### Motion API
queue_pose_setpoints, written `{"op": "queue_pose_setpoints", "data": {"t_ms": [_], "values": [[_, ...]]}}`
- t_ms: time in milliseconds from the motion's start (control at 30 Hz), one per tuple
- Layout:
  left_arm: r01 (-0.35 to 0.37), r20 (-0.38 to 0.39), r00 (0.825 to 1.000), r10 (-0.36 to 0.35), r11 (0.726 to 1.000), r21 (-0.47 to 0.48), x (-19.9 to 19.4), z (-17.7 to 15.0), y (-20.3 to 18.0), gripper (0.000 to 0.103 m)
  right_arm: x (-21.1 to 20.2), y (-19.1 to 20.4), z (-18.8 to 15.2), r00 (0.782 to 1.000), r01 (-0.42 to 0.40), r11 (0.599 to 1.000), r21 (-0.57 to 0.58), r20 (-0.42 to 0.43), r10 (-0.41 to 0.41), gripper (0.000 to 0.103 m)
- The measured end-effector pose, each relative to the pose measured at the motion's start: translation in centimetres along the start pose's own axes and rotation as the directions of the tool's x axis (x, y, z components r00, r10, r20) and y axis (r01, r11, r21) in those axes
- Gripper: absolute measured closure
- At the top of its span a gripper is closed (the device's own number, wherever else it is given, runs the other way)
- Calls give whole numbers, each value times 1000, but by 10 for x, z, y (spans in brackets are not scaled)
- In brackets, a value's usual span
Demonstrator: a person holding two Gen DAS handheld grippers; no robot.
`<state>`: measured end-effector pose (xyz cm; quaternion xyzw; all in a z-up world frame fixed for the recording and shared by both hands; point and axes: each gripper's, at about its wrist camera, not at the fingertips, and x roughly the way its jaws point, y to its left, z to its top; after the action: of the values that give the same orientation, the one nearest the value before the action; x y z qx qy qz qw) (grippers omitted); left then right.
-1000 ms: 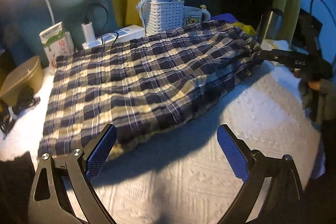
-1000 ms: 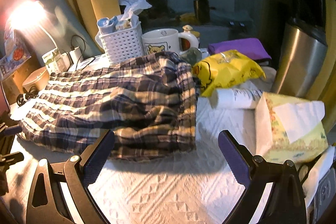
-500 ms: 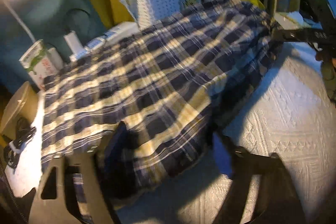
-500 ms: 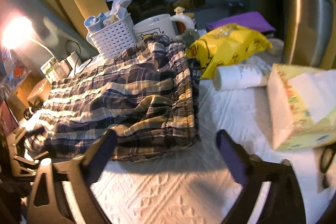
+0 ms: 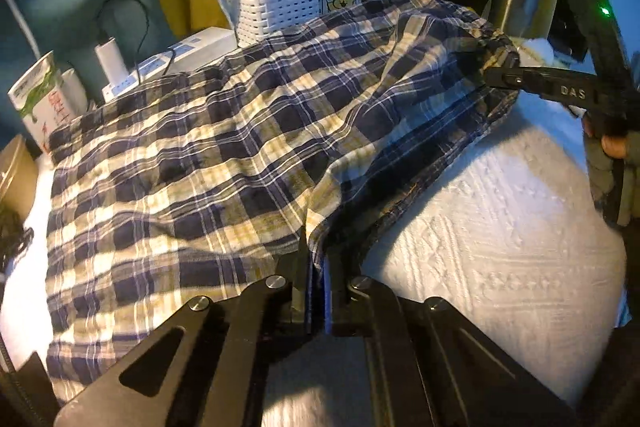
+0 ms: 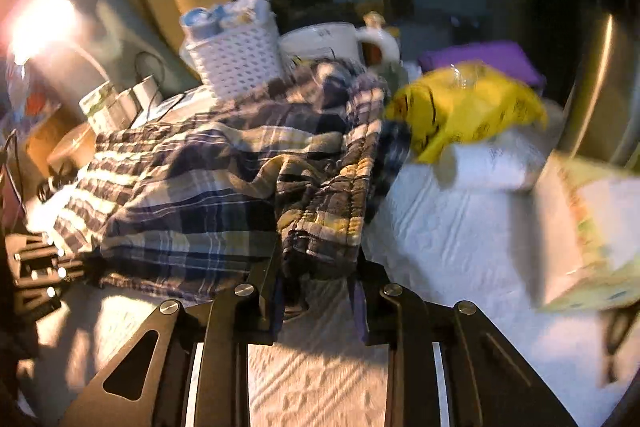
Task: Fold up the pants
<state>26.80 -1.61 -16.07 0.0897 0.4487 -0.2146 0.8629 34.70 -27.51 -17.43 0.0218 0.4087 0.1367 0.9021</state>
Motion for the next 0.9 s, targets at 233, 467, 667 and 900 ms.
{"op": "queue_pose_setpoints", "data": {"t_ms": [233, 467, 667, 900], "values": [[36, 20, 999, -35, 999, -38, -33, -15, -11, 102, -57, 7, 0, 998, 47, 995, -85, 42, -43, 77], [65, 23, 998, -63, 992, -107, -60, -34, -19, 99, -84, -7, -27, 995, 101, 992, -74, 18, -100, 77], [-77, 44, 995, 91, 963, -257, -92, -64, 28, 7, -67, -32, -53, 993, 116, 993, 13, -30, -115, 77], [-193, 30, 974, 224, 892, -408, -98, -87, 89, 5, -69, -29, -54, 993, 119, 993, 14, -1, -119, 77]]}}
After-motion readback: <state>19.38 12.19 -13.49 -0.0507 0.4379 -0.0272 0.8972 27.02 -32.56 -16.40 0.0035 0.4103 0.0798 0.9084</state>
